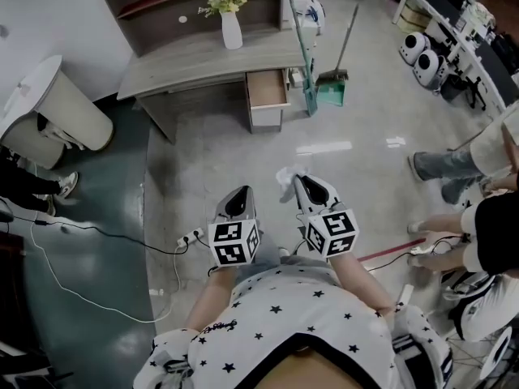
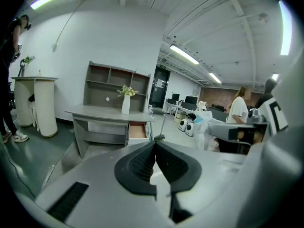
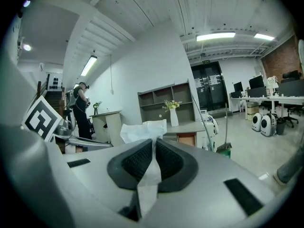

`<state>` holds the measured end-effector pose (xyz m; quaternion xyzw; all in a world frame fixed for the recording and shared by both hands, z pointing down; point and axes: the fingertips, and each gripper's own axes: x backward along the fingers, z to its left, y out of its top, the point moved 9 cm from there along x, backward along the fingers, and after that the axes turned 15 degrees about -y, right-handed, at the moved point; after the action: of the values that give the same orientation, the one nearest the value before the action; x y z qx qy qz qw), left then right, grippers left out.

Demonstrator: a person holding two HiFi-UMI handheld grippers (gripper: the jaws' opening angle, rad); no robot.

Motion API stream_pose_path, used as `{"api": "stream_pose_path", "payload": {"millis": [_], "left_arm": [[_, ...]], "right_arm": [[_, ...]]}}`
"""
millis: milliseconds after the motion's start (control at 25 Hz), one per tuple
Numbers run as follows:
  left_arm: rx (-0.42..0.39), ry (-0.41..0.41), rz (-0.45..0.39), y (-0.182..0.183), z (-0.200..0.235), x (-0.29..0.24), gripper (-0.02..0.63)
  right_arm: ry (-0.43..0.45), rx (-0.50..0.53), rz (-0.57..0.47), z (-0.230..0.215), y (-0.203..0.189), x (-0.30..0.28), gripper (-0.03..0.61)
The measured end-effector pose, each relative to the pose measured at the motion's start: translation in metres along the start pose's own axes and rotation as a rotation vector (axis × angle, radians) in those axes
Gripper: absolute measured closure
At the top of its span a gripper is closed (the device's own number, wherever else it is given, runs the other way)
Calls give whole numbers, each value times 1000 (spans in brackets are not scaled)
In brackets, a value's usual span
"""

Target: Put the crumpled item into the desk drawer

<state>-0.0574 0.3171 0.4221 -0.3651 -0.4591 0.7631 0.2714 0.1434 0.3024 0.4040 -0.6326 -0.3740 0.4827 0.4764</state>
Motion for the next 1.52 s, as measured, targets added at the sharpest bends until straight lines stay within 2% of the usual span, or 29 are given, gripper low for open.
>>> {"api": "stream_pose_path", "payload": {"millis": [280, 560, 1160, 1520], "left_arm": [[15, 1, 21, -6, 2, -8, 601], [19, -5, 23, 7, 19, -38, 601], [24, -30, 32, 65, 98, -127, 601], [15, -56, 42, 106, 157, -170, 601]], "right_arm": [[-5, -15, 20, -7, -7, -9, 561], [-14, -23, 24, -20, 3, -43, 561], [-31, -13, 18, -34, 46, -169, 561], [-44, -14, 25, -25, 68, -246, 561]]}}
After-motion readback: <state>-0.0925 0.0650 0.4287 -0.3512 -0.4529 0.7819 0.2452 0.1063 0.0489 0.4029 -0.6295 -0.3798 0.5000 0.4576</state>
